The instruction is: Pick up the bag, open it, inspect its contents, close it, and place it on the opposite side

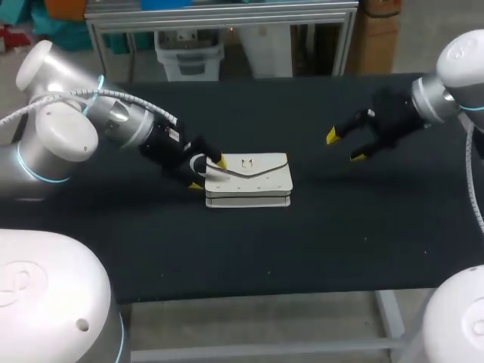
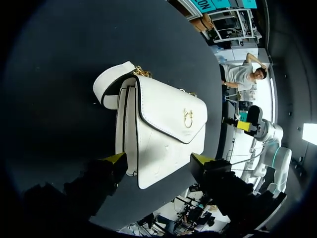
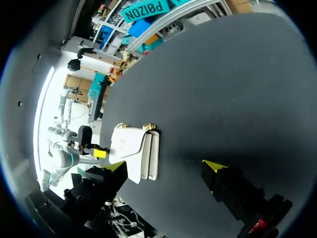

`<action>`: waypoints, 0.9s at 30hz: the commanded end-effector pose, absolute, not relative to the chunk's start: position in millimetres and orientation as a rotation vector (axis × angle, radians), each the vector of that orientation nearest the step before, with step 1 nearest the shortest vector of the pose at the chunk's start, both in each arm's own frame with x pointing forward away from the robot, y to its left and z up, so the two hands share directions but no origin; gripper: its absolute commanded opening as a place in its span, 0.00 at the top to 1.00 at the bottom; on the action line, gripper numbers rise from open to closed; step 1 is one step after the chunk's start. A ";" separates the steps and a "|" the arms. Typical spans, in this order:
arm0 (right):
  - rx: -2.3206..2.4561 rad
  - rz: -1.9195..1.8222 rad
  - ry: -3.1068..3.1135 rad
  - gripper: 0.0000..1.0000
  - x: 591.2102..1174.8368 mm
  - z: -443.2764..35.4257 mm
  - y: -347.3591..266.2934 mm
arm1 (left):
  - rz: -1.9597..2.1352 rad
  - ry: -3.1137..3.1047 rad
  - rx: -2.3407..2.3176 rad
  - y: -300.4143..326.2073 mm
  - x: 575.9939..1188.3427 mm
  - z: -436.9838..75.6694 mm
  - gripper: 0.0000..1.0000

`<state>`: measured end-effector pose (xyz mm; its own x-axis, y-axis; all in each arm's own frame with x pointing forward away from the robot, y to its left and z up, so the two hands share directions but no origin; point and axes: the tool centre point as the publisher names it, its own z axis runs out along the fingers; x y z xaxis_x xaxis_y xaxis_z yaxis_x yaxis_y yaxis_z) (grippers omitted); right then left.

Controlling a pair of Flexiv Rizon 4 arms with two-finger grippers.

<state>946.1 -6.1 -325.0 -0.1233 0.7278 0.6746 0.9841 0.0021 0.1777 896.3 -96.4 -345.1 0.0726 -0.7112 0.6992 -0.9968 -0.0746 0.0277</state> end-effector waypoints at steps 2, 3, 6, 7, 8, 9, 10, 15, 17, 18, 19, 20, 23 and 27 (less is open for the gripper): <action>-1.814 -0.827 -1.934 0.00 947.7 -315.7 -17.5 | 0.714 -1.690 1.842 -100.4 902.3 -349.2 0.51; -1.823 -0.821 -1.937 0.00 948.5 -315.8 -19.6 | 0.712 -1.691 1.844 -100.8 903.1 -349.9 0.52; -1.834 -0.798 -1.947 0.00 950.4 -317.0 -24.0 | 0.701 -1.695 1.862 -101.2 905.3 -353.8 0.51; -1.848 -0.787 -1.954 0.00 950.8 -317.4 -25.1 | 0.699 -1.694 1.864 -100.7 906.7 -355.4 0.51; -1.852 -0.780 -1.962 0.00 951.3 -317.8 -26.0 | 0.695 -1.692 1.871 -99.7 907.8 -357.1 0.51; -1.850 -0.778 -1.964 0.00 951.6 -318.2 -26.7 | 0.692 -1.689 1.879 -98.7 909.3 -358.8 0.51; -1.852 -0.775 -1.967 0.00 951.9 -318.5 -27.3 | 0.690 -1.685 1.883 -97.4 910.8 -360.3 0.51; -1.858 -0.748 -2.002 0.00 954.0 -319.7 -30.9 | 0.670 -1.668 1.905 -94.4 916.2 -366.6 0.56; -1.855 -0.747 -2.005 0.00 954.7 -319.6 -32.5 | 0.667 -1.664 1.901 -93.8 916.8 -367.6 0.71; -1.854 -0.737 -2.024 0.00 955.4 -319.4 -34.1 | 0.663 -1.662 1.906 -93.6 917.5 -368.5 0.95; -1.842 -0.740 -2.036 0.00 955.9 -319.3 -35.4 | 0.662 -1.661 1.907 -93.1 918.4 -369.0 1.00; -1.831 -0.737 -2.050 0.00 956.3 -318.8 -36.7 | 0.659 -1.660 1.915 -92.7 919.0 -369.4 1.00; -1.829 -0.722 -2.089 0.00 958.5 -319.1 -42.6 | 0.658 -1.660 1.929 -89.5 922.9 -370.3 1.00; -1.814 -0.720 -2.099 0.00 958.8 -318.8 -45.1 | 0.648 -1.691 1.958 -81.5 931.0 -369.5 1.00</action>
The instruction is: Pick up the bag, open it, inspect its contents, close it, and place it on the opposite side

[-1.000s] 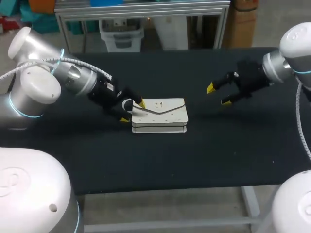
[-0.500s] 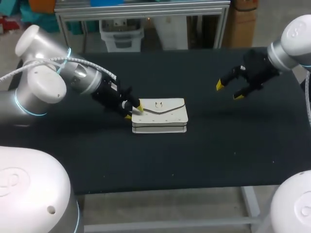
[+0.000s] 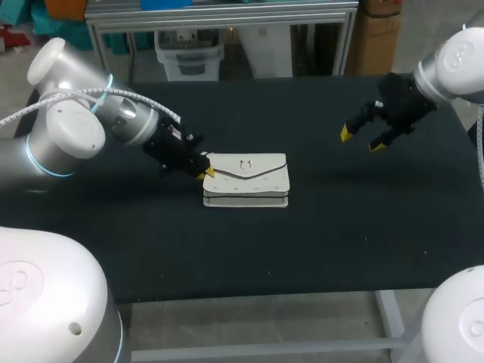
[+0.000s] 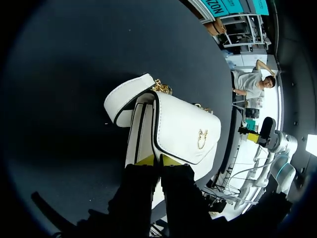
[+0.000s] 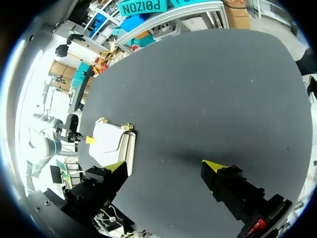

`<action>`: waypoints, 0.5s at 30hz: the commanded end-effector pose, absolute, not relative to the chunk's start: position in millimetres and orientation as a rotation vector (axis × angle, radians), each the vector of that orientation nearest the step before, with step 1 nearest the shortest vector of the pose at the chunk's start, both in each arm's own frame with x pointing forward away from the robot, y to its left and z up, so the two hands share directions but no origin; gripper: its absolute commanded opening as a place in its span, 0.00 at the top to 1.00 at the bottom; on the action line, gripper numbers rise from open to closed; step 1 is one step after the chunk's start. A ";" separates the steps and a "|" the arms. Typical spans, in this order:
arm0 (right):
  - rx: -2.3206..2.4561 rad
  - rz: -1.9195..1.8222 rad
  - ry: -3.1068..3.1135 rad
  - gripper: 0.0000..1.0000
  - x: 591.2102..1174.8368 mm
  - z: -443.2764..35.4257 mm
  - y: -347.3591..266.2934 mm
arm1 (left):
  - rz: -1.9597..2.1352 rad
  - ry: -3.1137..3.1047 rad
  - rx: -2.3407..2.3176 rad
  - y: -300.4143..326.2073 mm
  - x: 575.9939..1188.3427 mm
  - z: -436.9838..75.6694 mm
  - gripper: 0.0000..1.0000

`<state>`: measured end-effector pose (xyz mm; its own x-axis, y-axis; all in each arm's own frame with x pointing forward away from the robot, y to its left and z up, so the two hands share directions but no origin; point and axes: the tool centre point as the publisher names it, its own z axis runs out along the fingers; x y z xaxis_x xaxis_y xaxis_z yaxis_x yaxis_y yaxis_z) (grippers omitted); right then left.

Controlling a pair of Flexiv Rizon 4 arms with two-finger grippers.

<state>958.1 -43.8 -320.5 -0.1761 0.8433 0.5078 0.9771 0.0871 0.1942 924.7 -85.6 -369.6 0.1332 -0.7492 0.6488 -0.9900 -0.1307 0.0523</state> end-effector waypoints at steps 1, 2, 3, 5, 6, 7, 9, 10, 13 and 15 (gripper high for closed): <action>-1.814 -0.720 -2.099 0.00 958.8 -318.8 -45.1 | 0.654 -1.700 1.973 -79.0 933.4 -368.9 1.00; -1.814 -0.720 -2.099 0.00 958.8 -318.8 -45.1 | 0.646 -1.723 1.967 -74.3 937.4 -367.4 1.00; -1.814 -0.720 -2.099 0.00 958.8 -318.8 -45.1 | 0.646 -1.732 1.979 -72.0 939.2 -366.7 1.00; -1.814 -0.720 -2.099 0.00 958.8 -318.8 -45.1 | 0.652 -1.732 2.001 -62.3 946.6 -363.8 1.00; -1.814 -0.720 -2.099 0.00 958.8 -318.8 -45.1 | 0.658 -1.721 2.034 -58.0 949.3 -362.4 1.00; -1.814 -0.720 -2.099 0.00 958.8 -318.8 -45.1 | 0.660 -1.721 2.053 -55.5 950.5 -361.5 1.00; -1.814 -0.720 -2.099 0.00 958.8 -318.8 -45.1 | 0.662 -1.738 2.093 -45.6 954.0 -357.0 1.00; -1.814 -0.720 -2.099 0.00 958.8 -318.8 -45.1 | 0.661 -1.748 2.111 -40.6 956.5 -355.3 1.00; -1.814 -0.720 -2.099 0.00 958.8 -318.8 -45.1 | 0.601 -1.845 2.125 -25.2 961.0 -351.0 1.00; -1.814 -0.720 -2.099 0.00 958.8 -318.8 -45.1 | 0.579 -1.871 2.135 -21.8 962.3 -350.9 1.00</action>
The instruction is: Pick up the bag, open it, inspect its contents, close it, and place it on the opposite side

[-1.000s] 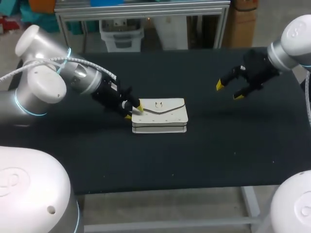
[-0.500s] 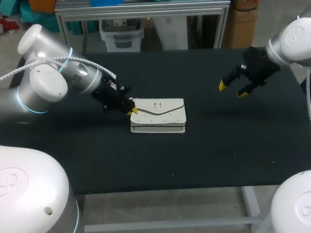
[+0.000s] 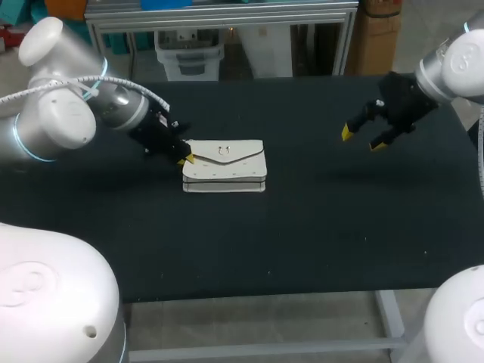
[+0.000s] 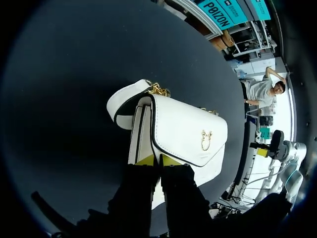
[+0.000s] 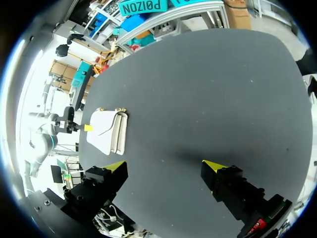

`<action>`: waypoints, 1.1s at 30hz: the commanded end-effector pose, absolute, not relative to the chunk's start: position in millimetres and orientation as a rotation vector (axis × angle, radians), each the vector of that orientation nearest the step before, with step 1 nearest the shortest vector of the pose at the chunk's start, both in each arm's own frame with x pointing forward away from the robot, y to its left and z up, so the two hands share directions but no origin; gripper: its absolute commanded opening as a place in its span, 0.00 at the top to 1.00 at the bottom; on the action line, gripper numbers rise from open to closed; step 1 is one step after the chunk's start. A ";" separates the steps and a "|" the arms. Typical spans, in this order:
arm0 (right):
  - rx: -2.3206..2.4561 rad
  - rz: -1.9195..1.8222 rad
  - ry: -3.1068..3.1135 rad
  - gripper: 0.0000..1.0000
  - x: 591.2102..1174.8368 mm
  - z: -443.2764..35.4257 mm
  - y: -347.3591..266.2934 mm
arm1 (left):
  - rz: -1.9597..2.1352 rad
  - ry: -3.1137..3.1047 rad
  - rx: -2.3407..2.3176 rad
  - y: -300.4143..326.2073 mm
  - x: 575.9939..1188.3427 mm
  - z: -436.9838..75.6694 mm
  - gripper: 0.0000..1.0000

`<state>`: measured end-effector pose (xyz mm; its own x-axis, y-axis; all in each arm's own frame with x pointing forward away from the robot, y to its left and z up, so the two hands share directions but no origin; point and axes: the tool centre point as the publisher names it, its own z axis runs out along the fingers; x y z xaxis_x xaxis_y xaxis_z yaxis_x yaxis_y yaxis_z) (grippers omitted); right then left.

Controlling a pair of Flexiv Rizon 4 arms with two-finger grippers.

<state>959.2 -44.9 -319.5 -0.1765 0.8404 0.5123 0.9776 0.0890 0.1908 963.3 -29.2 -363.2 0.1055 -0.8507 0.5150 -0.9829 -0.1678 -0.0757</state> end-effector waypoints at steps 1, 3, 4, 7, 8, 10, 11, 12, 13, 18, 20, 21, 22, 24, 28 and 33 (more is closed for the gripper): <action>-1.814 -0.720 -2.099 0.00 958.8 -318.8 -45.1 | 0.579 -1.871 2.135 -21.8 962.3 -350.9 1.00; -1.814 -0.720 -2.099 0.00 958.8 -318.8 -45.1 | 0.579 -1.871 2.135 -21.8 962.3 -350.9 1.00; -1.814 -0.720 -2.099 0.00 958.8 -318.8 -45.1 | 0.579 -1.871 2.135 -21.8 962.3 -350.9 1.00; -1.814 -0.720 -2.099 0.00 958.8 -318.8 -45.1 | 0.579 -1.871 2.135 -21.8 962.3 -350.9 1.00; -1.814 -0.720 -2.099 0.00 958.8 -318.8 -45.1 | 0.579 -1.871 2.135 -21.8 962.3 -350.9 1.00; -1.814 -0.720 -2.099 0.00 958.8 -318.8 -45.1 | 0.579 -1.871 2.135 -21.8 962.3 -350.9 1.00; -1.814 -0.720 -2.099 0.00 958.8 -318.8 -45.1 | 0.579 -1.871 2.135 -21.8 962.3 -350.9 1.00; -1.814 -0.720 -2.099 0.00 958.8 -318.8 -45.1 | 0.579 -1.871 2.135 -21.8 962.3 -350.9 1.00; -1.814 -0.720 -2.099 0.00 958.8 -318.8 -45.1 | 0.579 -1.871 2.135 -21.8 962.3 -350.9 1.00; -1.808 -0.729 -2.137 0.00 965.2 -313.5 -51.9 | 0.586 -1.888 2.132 -18.6 966.2 -350.6 1.00; -1.835 -0.728 -2.170 0.00 970.5 -307.7 -61.6 | 0.596 -1.884 2.147 -8.2 974.2 -349.4 1.00; -1.832 -0.725 -2.188 0.00 972.5 -305.8 -65.8 | 0.605 -1.898 2.146 -0.9 977.7 -348.6 1.00; -1.839 -0.720 -2.200 0.00 974.8 -304.0 -70.9 | 0.606 -1.894 2.149 6.6 980.9 -347.7 1.00; -1.845 -0.708 -2.220 0.00 977.8 -300.3 -79.1 | 0.612 -1.908 2.177 18.3 984.5 -346.1 1.00; -1.855 -0.659 -2.252 0.00 984.0 -293.2 -97.9 | 0.626 -1.932 2.210 45.3 992.4 -342.0 1.00; -1.919 -0.558 -2.305 0.00 999.9 -284.6 -123.9 | 0.642 -1.973 2.260 80.4 1004.4 -340.6 1.00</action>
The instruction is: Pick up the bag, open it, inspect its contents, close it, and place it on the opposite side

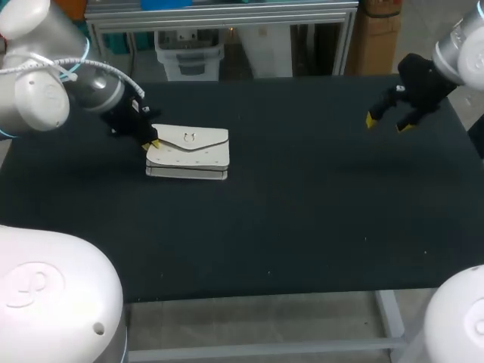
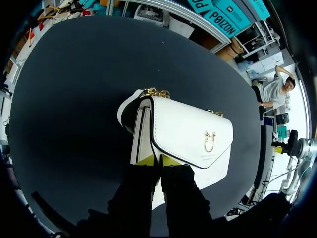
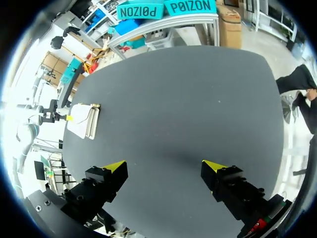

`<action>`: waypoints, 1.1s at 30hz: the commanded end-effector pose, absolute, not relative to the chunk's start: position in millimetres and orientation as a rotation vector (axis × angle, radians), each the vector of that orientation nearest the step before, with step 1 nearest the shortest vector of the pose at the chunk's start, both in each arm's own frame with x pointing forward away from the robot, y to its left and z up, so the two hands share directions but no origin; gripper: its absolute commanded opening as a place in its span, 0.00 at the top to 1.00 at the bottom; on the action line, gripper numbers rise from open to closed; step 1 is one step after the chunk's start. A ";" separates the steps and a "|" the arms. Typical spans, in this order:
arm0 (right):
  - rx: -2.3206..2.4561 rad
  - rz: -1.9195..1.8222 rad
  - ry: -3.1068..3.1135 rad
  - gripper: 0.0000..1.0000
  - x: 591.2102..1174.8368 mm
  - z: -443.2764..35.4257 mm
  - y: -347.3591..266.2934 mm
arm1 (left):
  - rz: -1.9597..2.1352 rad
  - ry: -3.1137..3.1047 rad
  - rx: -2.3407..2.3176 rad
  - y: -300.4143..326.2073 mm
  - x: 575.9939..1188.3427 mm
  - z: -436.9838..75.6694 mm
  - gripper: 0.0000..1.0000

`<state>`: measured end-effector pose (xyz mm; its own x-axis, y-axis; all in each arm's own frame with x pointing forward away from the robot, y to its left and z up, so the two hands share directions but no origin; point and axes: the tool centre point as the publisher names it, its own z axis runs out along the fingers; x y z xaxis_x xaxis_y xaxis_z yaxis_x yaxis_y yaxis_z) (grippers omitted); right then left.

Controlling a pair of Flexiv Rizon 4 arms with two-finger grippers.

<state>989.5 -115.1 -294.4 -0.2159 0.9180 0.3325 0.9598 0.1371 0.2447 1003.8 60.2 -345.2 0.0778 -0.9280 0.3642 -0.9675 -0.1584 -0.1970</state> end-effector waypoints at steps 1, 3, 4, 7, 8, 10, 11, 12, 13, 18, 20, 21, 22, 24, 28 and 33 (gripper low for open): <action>-1.925 -0.545 -2.321 0.00 1003.6 -283.0 -128.6 | 0.641 -1.990 2.265 86.9 1006.8 -340.8 1.00; -1.954 -0.518 -2.335 0.00 1011.1 -279.7 -138.8 | 0.636 -1.996 2.320 100.3 1012.8 -341.0 1.00; -1.946 -0.508 -2.346 0.00 1014.6 -278.1 -143.5 | 0.629 -2.009 2.320 105.5 1015.2 -341.1 1.00; -1.966 -0.489 -2.355 0.00 1026.5 -274.8 -159.5 | 0.622 -2.008 2.369 127.8 1027.2 -342.6 1.00; -1.984 -0.465 -2.367 0.00 1028.7 -273.6 -162.2 | 0.622 -1.997 2.388 135.1 1031.3 -342.9 1.00; -1.979 -0.456 -2.377 0.00 1032.6 -271.1 -166.0 | 0.593 -2.022 2.402 148.5 1039.7 -344.9 1.00; -1.989 -0.446 -2.387 0.00 1034.5 -269.4 -168.2 | 0.592 -2.023 2.408 154.5 1043.6 -345.9 1.00; -1.996 -0.440 -2.391 0.00 1036.3 -268.1 -170.1 | 0.570 -2.045 2.399 159.0 1046.3 -346.9 1.00; -1.993 -0.441 -2.391 0.00 1037.9 -266.8 -171.6 | 0.558 -2.043 2.415 163.7 1050.0 -349.0 1.00; -1.994 -0.425 -2.401 0.00 1043.8 -263.4 -176.3 | 0.488 -2.074 2.444 185.7 1063.9 -358.5 1.00; -1.996 -0.418 -2.403 0.00 1045.5 -262.9 -177.6 | 0.479 -2.075 2.452 194.9 1068.3 -360.0 1.00; -1.996 -0.415 -2.403 0.00 1046.2 -262.7 -178.3 | 0.478 -2.071 2.461 200.2 1070.9 -359.7 1.00; -1.997 -0.412 -2.403 0.00 1046.9 -262.4 -179.2 | 0.478 -2.070 2.462 206.0 1074.0 -359.6 1.00; -1.997 -0.405 -2.404 0.00 1048.0 -262.2 -180.6 | 0.456 -2.063 2.498 216.9 1081.3 -359.6 1.00; -2.008 -0.396 -2.400 0.00 1049.2 -262.5 -185.0 | 0.440 -2.042 2.545 234.9 1094.0 -354.2 1.00; -2.033 -0.383 -2.380 0.00 1049.9 -263.4 -191.0 | 0.446 -2.042 2.568 251.8 1103.7 -344.3 1.00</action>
<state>1048.2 -190.0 -263.7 -0.1714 0.9739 0.1485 0.9703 0.1408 0.1967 1097.0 246.5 -346.1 0.2072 -0.9724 0.1076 -0.9243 -0.2306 -0.3040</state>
